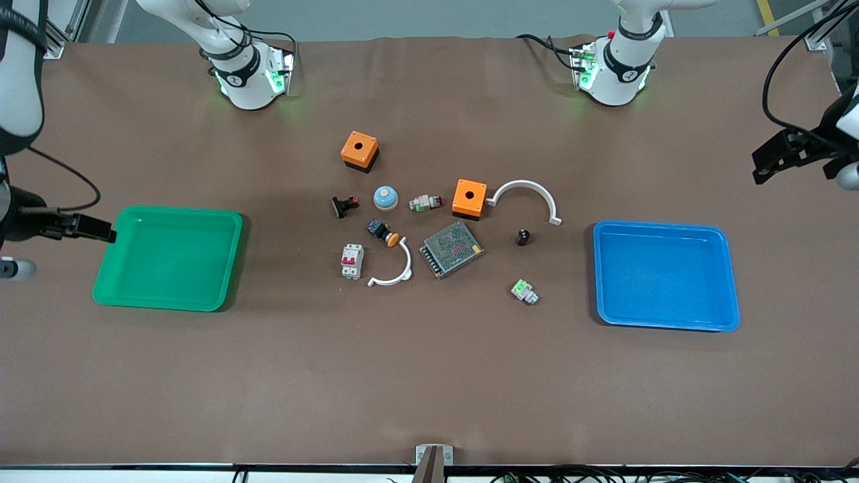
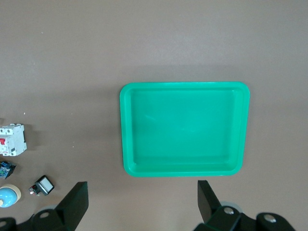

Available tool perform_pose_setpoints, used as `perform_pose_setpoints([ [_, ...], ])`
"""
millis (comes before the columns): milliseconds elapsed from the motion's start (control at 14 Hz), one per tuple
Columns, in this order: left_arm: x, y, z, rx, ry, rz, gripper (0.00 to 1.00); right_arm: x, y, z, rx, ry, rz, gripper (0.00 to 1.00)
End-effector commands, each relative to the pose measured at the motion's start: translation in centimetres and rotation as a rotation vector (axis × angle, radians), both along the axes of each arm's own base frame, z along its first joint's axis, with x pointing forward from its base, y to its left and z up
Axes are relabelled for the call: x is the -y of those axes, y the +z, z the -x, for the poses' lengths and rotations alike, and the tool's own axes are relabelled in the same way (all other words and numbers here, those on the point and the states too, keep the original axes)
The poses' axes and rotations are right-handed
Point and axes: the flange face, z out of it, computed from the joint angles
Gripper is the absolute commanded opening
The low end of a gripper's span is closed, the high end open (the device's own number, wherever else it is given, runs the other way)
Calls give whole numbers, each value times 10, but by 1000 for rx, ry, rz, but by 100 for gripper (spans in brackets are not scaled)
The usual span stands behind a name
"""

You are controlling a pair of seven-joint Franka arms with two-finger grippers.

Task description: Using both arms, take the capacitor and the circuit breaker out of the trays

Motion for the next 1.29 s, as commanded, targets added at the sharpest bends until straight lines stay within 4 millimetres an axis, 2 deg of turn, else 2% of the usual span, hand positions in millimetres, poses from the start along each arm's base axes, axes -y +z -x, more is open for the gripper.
perform_pose_setpoints([
  [0,-3,5,11,-8,-5,14,100,-2,9,40,23,24,-2,100],
  [71,-3,15,19,2,-4,21,100,-2,13,42,25,24,-3,100],
  [214,5,21,20,28,3,31,100,-3,23,49,28,26,-3,100],
  [357,13,21,22,28,-12,46,100,-2,32,55,31,33,-6,100],
  [429,27,21,23,27,-33,47,100,1,38,59,37,38,-7,100],
  [571,37,16,25,11,-29,87,100,3,48,66,46,49,-9,100],
  [714,38,9,25,-5,2,107,100,8,57,73,45,40,-9,100],
  [929,31,9,24,-4,11,104,100,9,71,83,59,38,-9,100],
  [1214,23,-3,39,-34,18,95,100,13,72,85,60,43,-8,100],
])
